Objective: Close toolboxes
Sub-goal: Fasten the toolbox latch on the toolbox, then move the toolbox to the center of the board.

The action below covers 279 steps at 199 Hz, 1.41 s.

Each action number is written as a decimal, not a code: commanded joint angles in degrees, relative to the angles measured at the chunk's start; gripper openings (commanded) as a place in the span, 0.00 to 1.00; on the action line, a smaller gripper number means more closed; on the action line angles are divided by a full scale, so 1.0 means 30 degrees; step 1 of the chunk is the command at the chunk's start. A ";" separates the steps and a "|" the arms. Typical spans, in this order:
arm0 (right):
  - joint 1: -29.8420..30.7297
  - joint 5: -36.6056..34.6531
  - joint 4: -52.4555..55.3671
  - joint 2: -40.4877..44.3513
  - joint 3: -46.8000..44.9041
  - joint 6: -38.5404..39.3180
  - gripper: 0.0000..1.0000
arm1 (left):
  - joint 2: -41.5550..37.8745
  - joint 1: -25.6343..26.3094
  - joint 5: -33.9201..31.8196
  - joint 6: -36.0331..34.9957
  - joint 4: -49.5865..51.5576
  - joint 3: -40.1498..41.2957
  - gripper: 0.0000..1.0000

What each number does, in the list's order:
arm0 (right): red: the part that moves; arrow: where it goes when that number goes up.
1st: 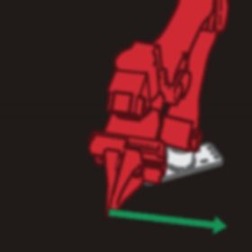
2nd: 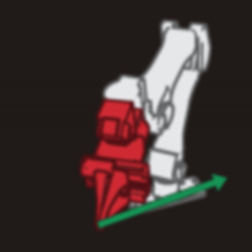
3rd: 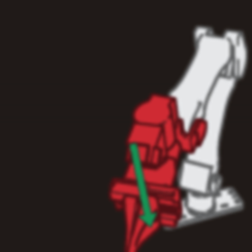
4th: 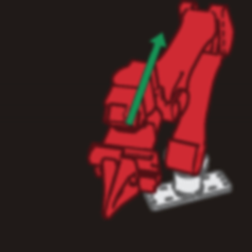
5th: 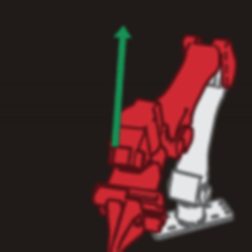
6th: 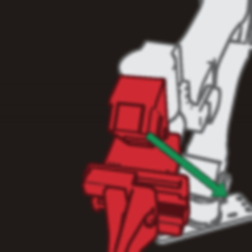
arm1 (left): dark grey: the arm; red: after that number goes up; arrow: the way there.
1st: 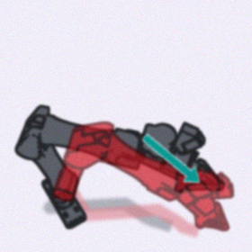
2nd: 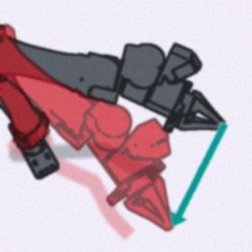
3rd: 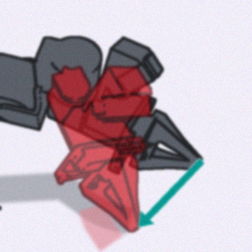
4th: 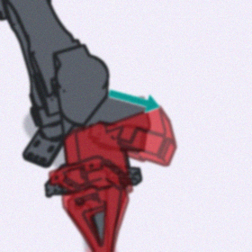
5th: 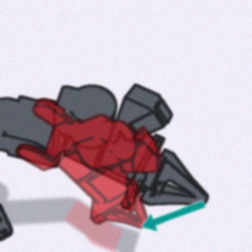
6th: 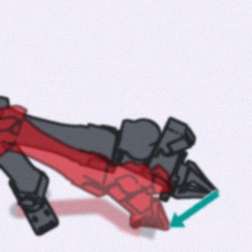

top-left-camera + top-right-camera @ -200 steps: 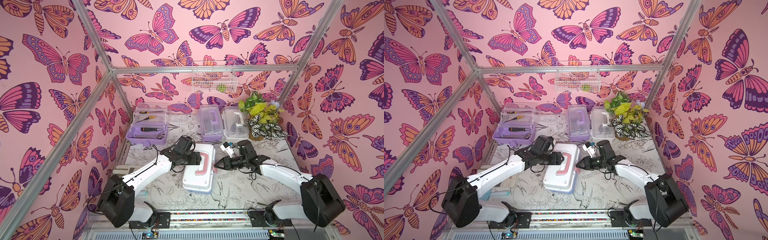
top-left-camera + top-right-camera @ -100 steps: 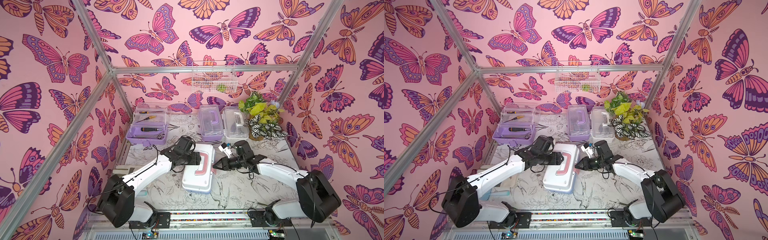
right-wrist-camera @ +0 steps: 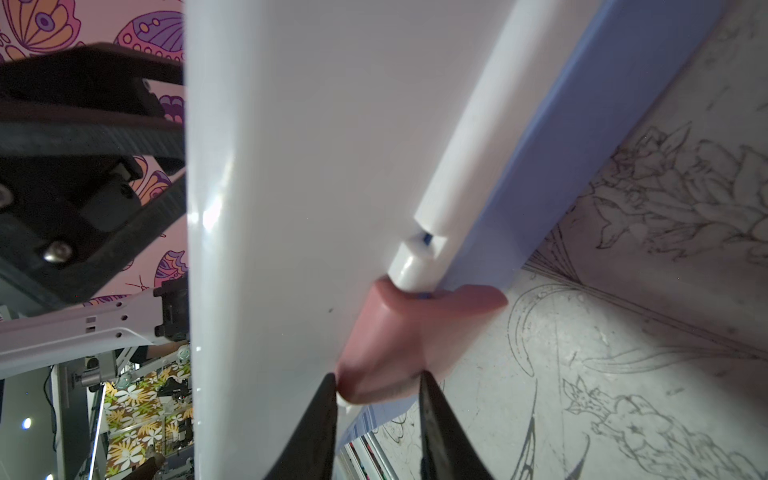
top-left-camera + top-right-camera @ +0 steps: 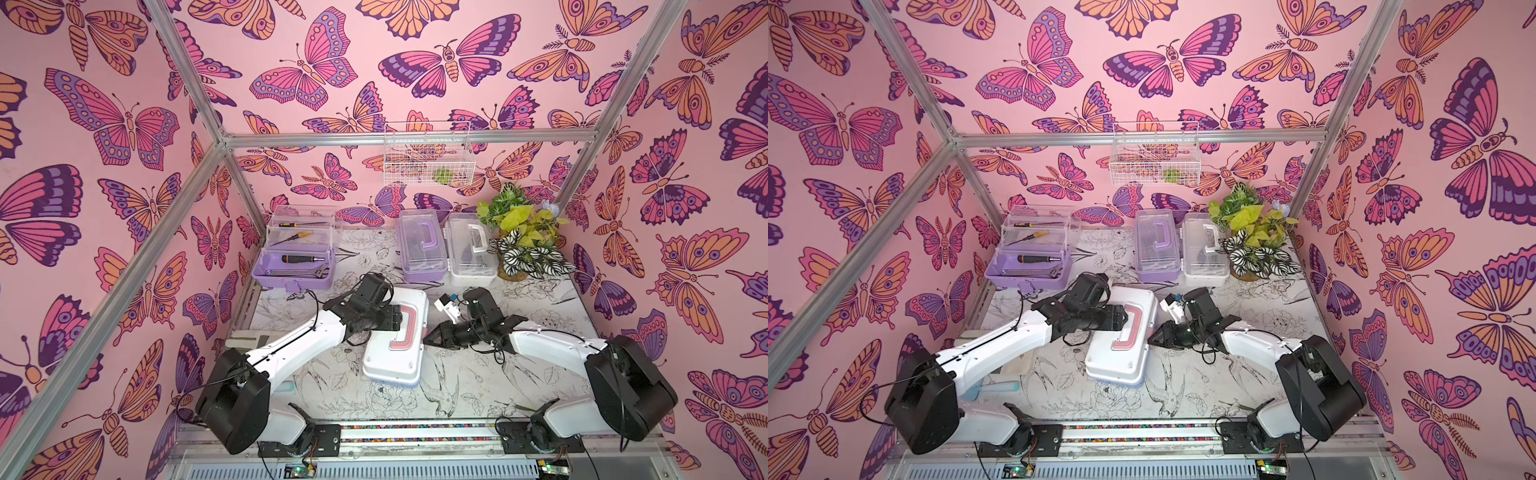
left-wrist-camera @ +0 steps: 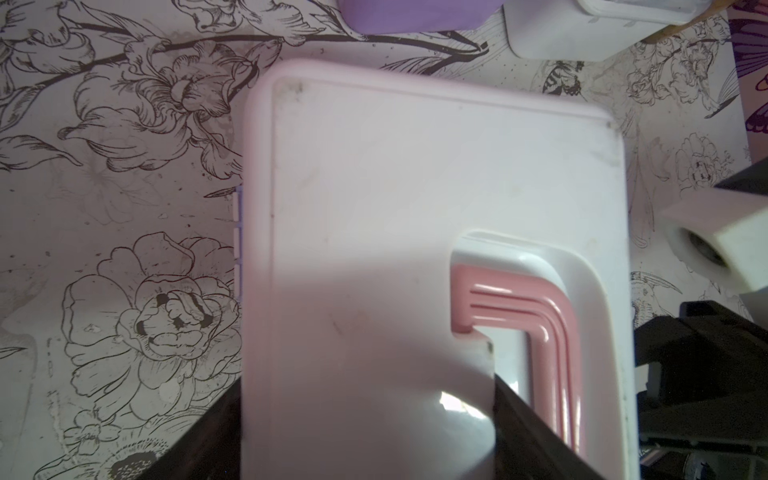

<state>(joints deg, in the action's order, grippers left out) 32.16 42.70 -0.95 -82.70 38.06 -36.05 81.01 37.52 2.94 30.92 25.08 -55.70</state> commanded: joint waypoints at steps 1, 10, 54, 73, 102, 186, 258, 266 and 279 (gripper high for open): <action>0.0598 -0.0232 -0.1506 -0.0757 -0.0127 -0.0685 0.33 | 0.1292 0.0326 0.1654 0.1011 0.1526 0.0759 0.78; 0.0644 -0.0199 -0.1853 -0.0808 -0.0121 -0.0874 0.33 | 0.1339 0.0388 0.1657 0.1041 0.1501 0.0729 0.78; 0.0734 0.0691 -0.5671 -0.1413 -0.0854 -0.2830 0.33 | 0.1568 0.0502 0.2204 0.1305 0.0908 0.0868 0.78; 0.0764 0.1103 -0.7626 -0.1811 -0.1101 -0.3758 0.33 | 0.1589 0.0505 0.2245 0.1300 0.0799 0.0901 0.77; 0.0764 0.0430 -0.4266 -0.1172 -0.0056 -0.1881 0.33 | 0.1140 0.0473 0.1269 0.0776 0.1776 0.0677 0.77; 0.0071 -0.3781 0.5787 0.3039 0.1990 0.2205 0.35 | -0.0007 -0.3335 -0.4053 -0.2511 0.6762 -0.0682 0.70; -0.0632 -0.4691 0.8257 0.5602 0.1658 0.2885 0.35 | 0.6026 -0.7262 -0.2803 -0.5022 0.3627 -0.5837 0.66; -0.0657 -0.4748 0.8470 0.5889 0.1541 0.2939 0.35 | 0.6896 -0.7403 -0.2542 -0.5273 0.3248 -0.6773 0.66; -0.0723 -0.4929 0.8899 0.6326 0.1408 0.3039 0.35 | 0.8327 -0.7515 -0.2241 -0.5533 0.2997 -0.8524 0.66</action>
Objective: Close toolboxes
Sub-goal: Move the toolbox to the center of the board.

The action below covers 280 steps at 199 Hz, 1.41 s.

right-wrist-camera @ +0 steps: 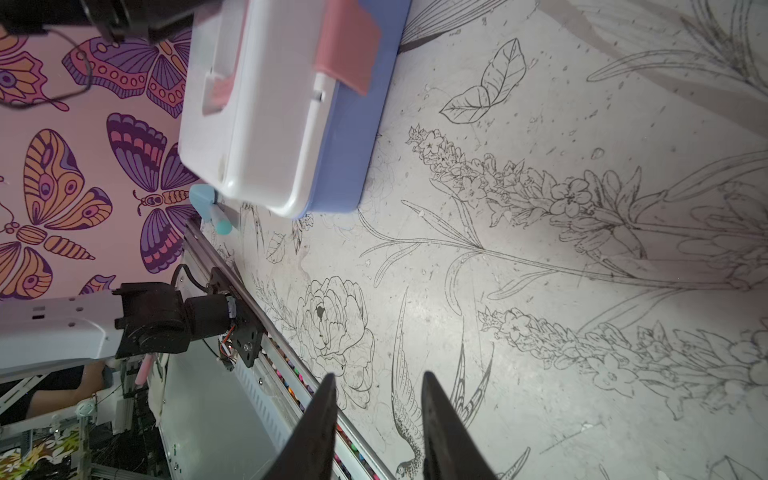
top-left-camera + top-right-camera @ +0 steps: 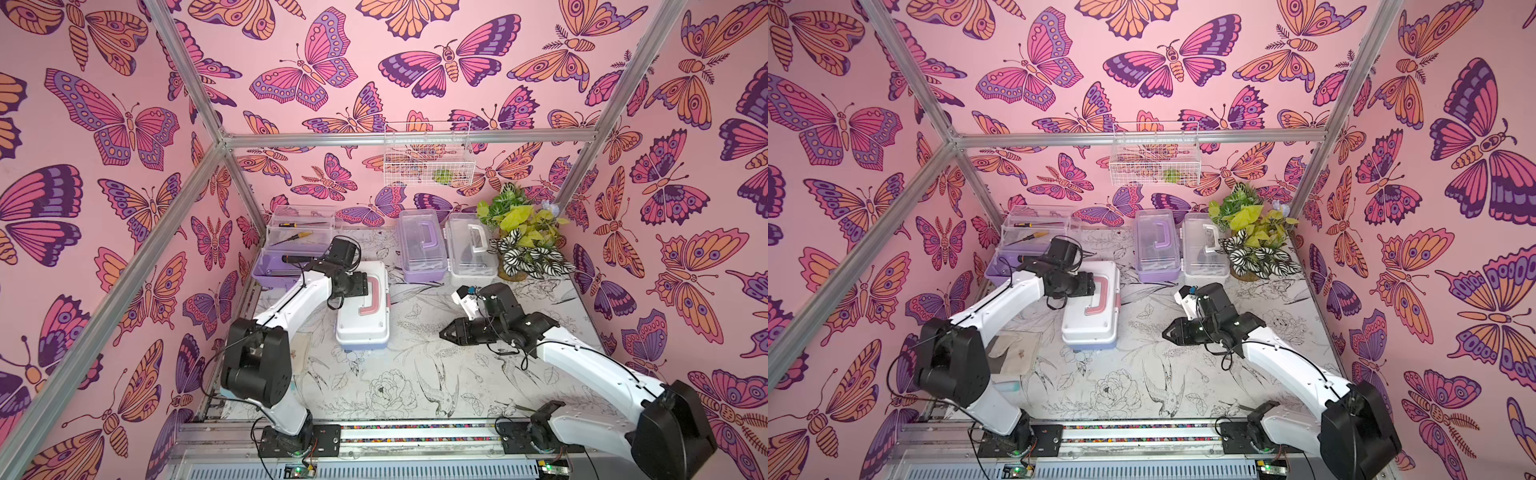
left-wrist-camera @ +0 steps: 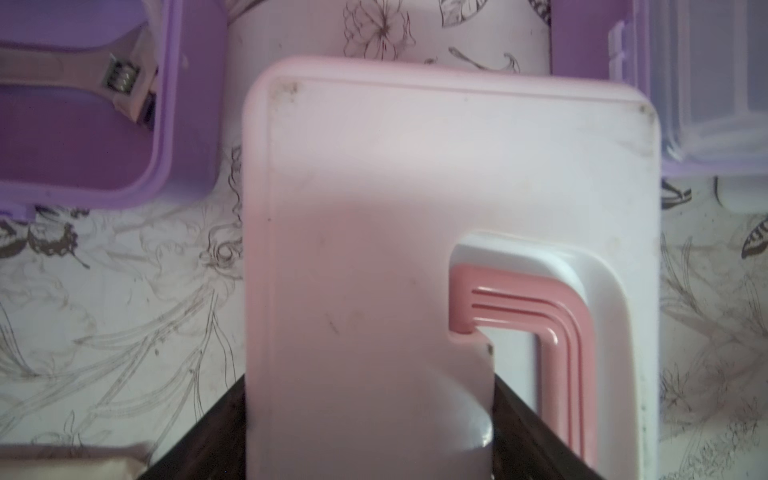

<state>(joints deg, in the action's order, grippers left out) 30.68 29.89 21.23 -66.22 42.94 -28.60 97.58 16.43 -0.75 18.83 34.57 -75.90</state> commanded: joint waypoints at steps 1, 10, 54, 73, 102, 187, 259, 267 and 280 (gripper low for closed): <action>-0.0231 -0.0668 0.1564 0.0847 -0.0233 0.0576 0.35 | 0.2907 -0.0490 -0.0980 -0.1532 -0.0160 -0.1972 0.66; -0.0297 -0.0823 0.1815 0.1119 -0.0304 0.0616 0.35 | 0.4046 -0.0575 -0.0653 -0.1661 -0.0191 -0.3332 0.66; -0.0803 -0.1839 0.2787 0.1652 -0.0953 0.0873 0.35 | 0.9350 -0.0771 -0.0189 -0.0595 -0.0657 -0.9974 0.62; -0.0954 -0.1847 0.3201 0.1736 -0.0798 0.1030 0.35 | 1.1055 -0.0771 -0.0430 0.0099 -0.0635 -1.2363 0.63; -0.1019 -0.2081 0.3906 0.1868 -0.0428 0.1424 0.35 | 1.2607 -0.0703 -0.0181 0.0034 -0.0711 -1.4841 0.65; -0.1254 -0.1970 0.4257 0.2093 -0.0266 0.1761 0.35 | 0.8014 -0.0429 -0.2283 -0.3705 -0.1020 -1.3157 0.98; -0.1240 -0.1782 0.4927 0.3084 -0.0600 0.1732 0.35 | 0.2990 -0.4204 -0.1779 -0.2872 0.0182 -0.6592 0.94; -0.1252 -0.1763 0.5014 0.3115 -0.0616 0.1740 0.35 | 0.2711 -0.4605 -0.1683 -0.2815 0.0339 -0.5867 0.92; -0.1249 -0.1707 0.5022 0.3141 -0.0701 0.1734 0.35 | 0.2341 -0.5065 -0.1513 -0.2849 0.0373 -0.4628 0.91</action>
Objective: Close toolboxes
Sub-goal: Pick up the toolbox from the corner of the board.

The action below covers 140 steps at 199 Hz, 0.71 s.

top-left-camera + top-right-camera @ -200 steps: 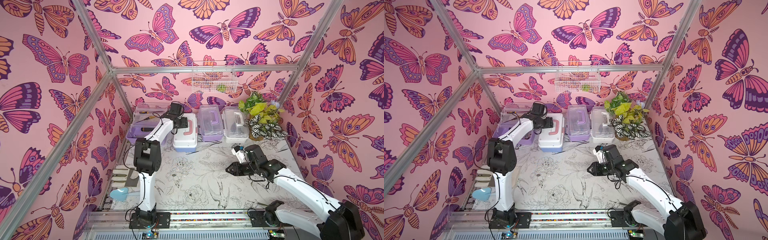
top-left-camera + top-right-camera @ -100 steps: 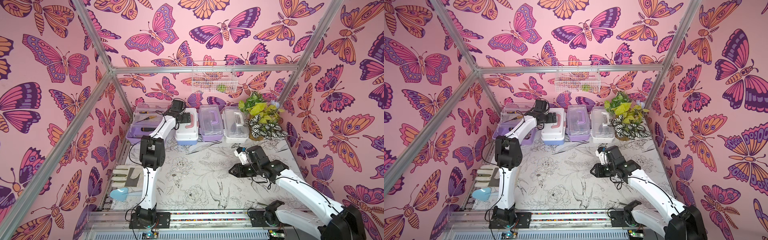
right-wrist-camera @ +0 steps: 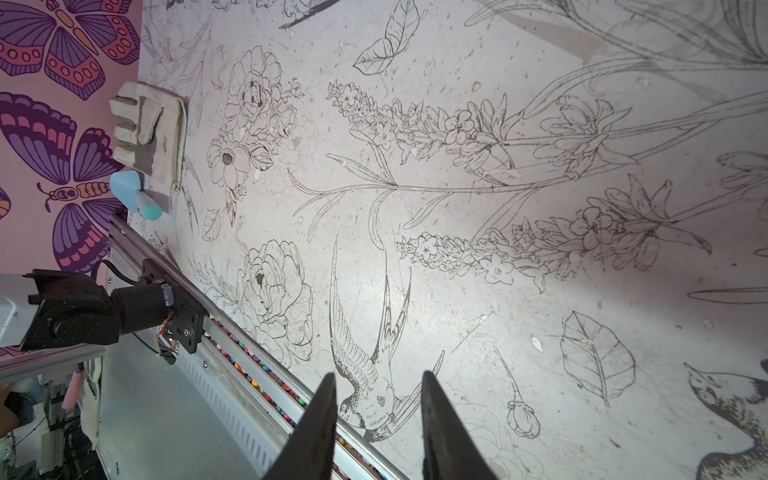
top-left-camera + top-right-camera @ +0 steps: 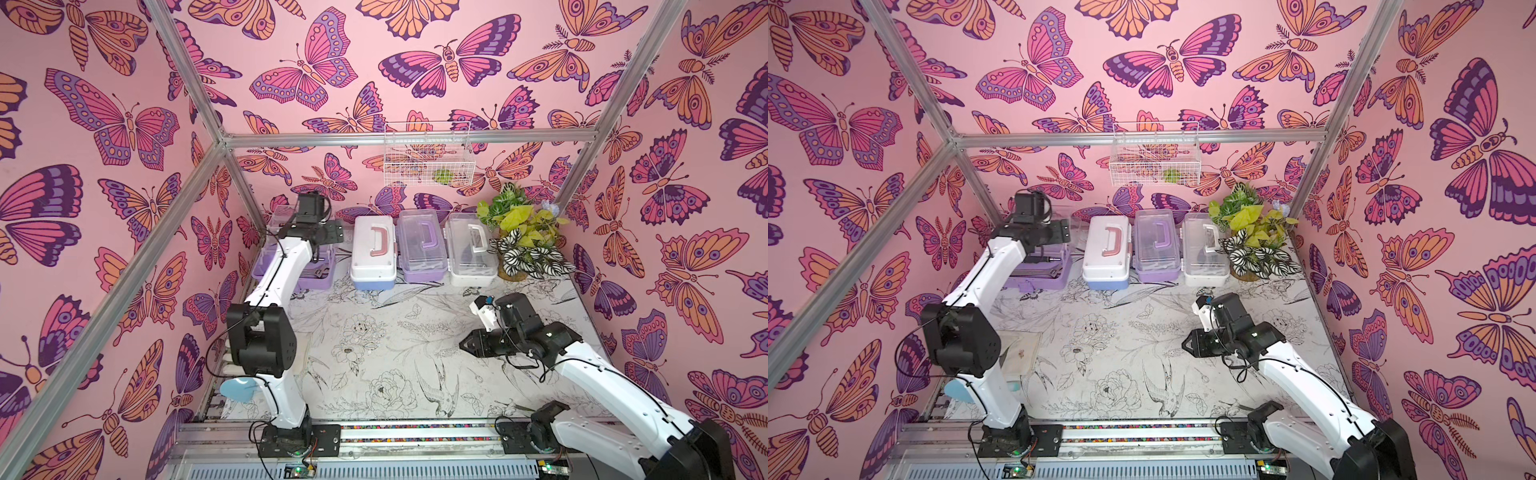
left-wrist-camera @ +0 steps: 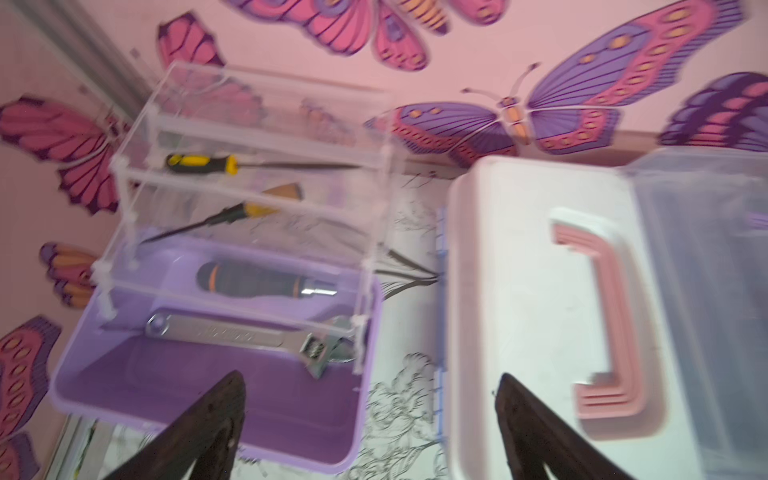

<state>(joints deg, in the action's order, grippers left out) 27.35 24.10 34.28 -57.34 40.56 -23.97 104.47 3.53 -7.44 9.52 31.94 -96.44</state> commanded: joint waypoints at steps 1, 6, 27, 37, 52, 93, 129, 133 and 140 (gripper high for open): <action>-0.0133 0.0226 0.0657 0.0185 0.0084 0.0178 0.35 | 0.0044 -0.0796 0.0763 0.0255 0.1247 0.2287 0.90; -0.0153 0.0239 0.0599 0.0188 0.0038 0.0140 0.35 | -0.0036 -0.0915 0.1005 0.0183 0.1239 0.2664 0.90; -0.0138 0.0331 0.0467 0.0217 -0.0110 0.0028 0.35 | 0.0254 -0.0976 0.2035 -0.0375 0.1212 0.3410 0.88; -0.0151 0.0371 0.0493 0.0247 -0.0171 0.0045 0.35 | 0.0618 -0.0951 0.2422 -0.0518 0.1217 0.3367 0.86; -0.0128 0.0370 0.0616 0.0302 -0.0218 0.0049 0.35 | 0.1212 -0.0834 0.2509 -0.0681 0.1220 0.3041 0.83; -0.0145 0.0041 0.0760 0.0792 -0.0541 -0.0123 0.35 | 0.2715 -0.0183 0.2451 -0.1129 0.1300 0.1698 0.73; -0.0126 -0.0131 0.0942 0.0931 -0.0640 -0.0148 0.35 | 0.4883 0.0119 0.1839 -0.1148 0.2598 -0.0331 0.63; -0.0137 -0.0165 0.0960 0.0941 -0.0640 -0.0133 0.35 | 0.5079 0.0159 0.1836 -0.1151 0.2670 -0.0505 0.62; -0.0151 -0.0217 0.0992 0.0964 -0.0653 -0.0136 0.35 | 0.5434 0.0193 0.1858 -0.1197 0.2766 -0.0740 0.61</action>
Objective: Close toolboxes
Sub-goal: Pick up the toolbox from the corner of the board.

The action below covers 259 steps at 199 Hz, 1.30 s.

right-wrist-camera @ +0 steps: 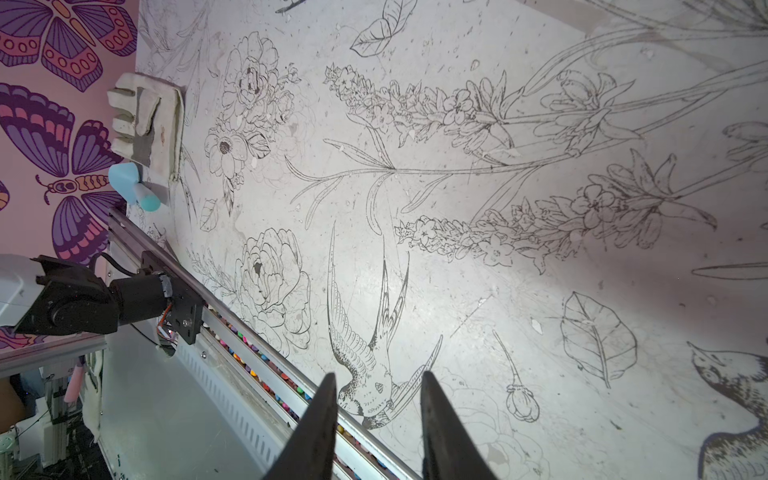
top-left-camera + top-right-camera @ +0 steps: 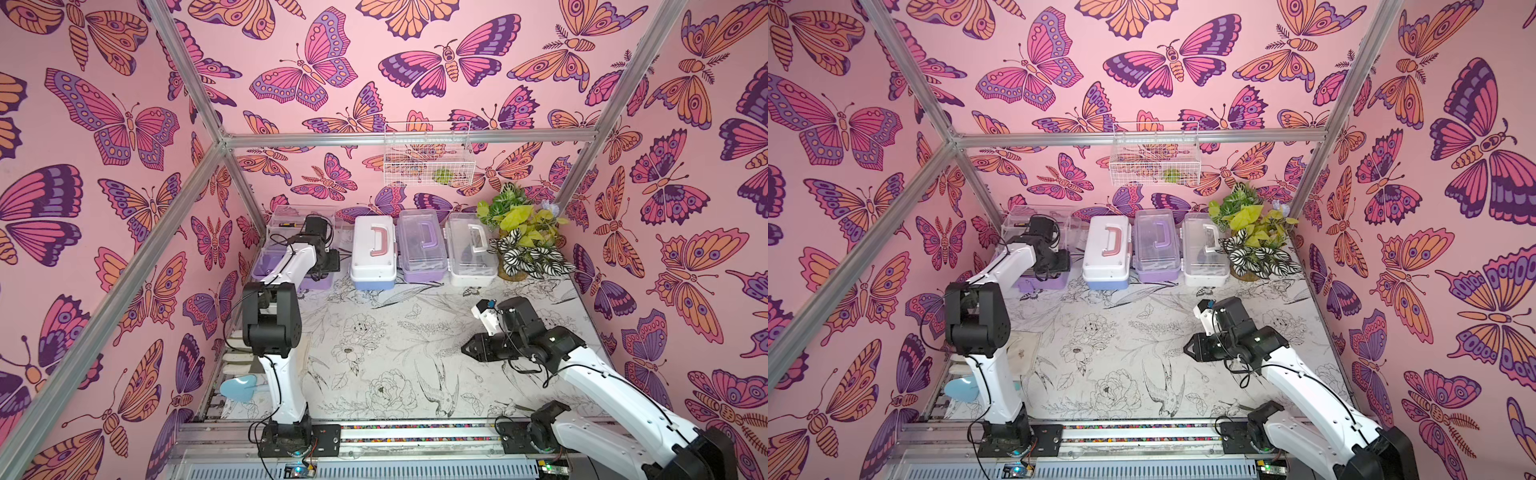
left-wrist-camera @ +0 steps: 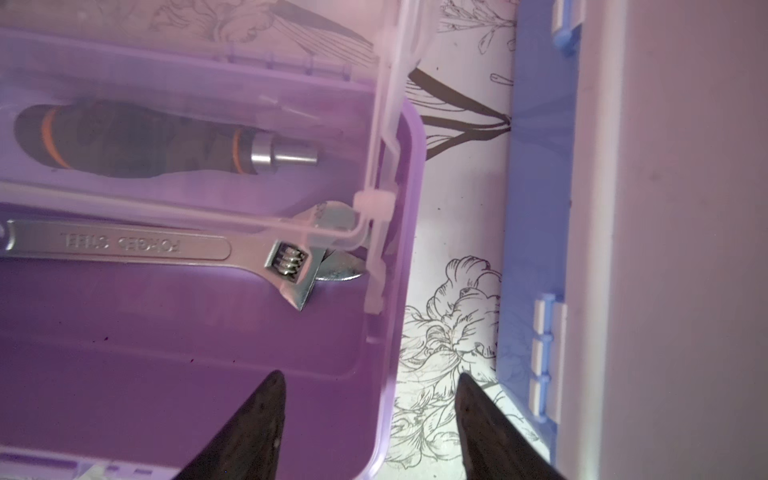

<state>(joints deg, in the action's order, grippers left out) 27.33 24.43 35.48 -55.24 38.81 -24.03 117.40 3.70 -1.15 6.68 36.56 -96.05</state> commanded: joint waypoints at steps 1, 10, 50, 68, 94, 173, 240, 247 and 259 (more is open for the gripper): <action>-0.0130 -0.0352 0.0592 0.0272 -0.0058 -0.0110 0.35 | 0.1164 0.0139 -0.0236 -0.0242 0.1245 -0.0906 0.61; -0.0151 -0.0403 0.0619 0.0309 -0.0049 -0.0102 0.35 | 0.1589 0.0198 -0.0247 -0.0317 0.1240 -0.1104 0.58; -0.0147 -0.0496 0.0698 0.0252 -0.0071 -0.0056 0.35 | 0.3557 0.0561 -0.0680 -0.0423 0.1708 -0.2675 0.40; -0.0144 -0.0594 0.0748 0.0250 -0.0032 -0.0063 0.35 | 0.4158 0.0604 -0.1003 -0.0341 0.1874 -0.3279 0.36; -0.0146 -0.0771 0.0805 0.0280 -0.0041 -0.0016 0.35 | 0.4556 0.0582 -0.1500 -0.0263 0.1927 -0.3652 0.16; -0.0146 -0.0696 0.0556 -0.0105 0.0035 0.0287 0.35 | 0.2000 0.0730 -0.4625 -0.1131 0.1800 -0.2035 0.00; -0.0145 -0.0409 0.0323 -0.0160 -0.0023 0.0464 0.35 | -0.3036 0.2110 -0.9205 -0.2064 0.1454 -0.0222 0.00; -0.0147 -0.0426 0.0323 -0.0105 -0.0032 0.0477 0.35 | -0.3440 0.2254 -0.9490 -0.2108 0.1438 -0.0111 0.00; -0.0146 -0.0397 0.0330 -0.0021 -0.0038 0.0462 0.35 | -0.3984 0.2474 -0.9804 -0.2083 0.1463 0.0061 0.00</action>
<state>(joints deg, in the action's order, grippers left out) 27.14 23.00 36.62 -55.48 38.76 -23.73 114.21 9.61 -16.36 2.94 46.85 -94.96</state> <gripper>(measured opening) 0.351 0.143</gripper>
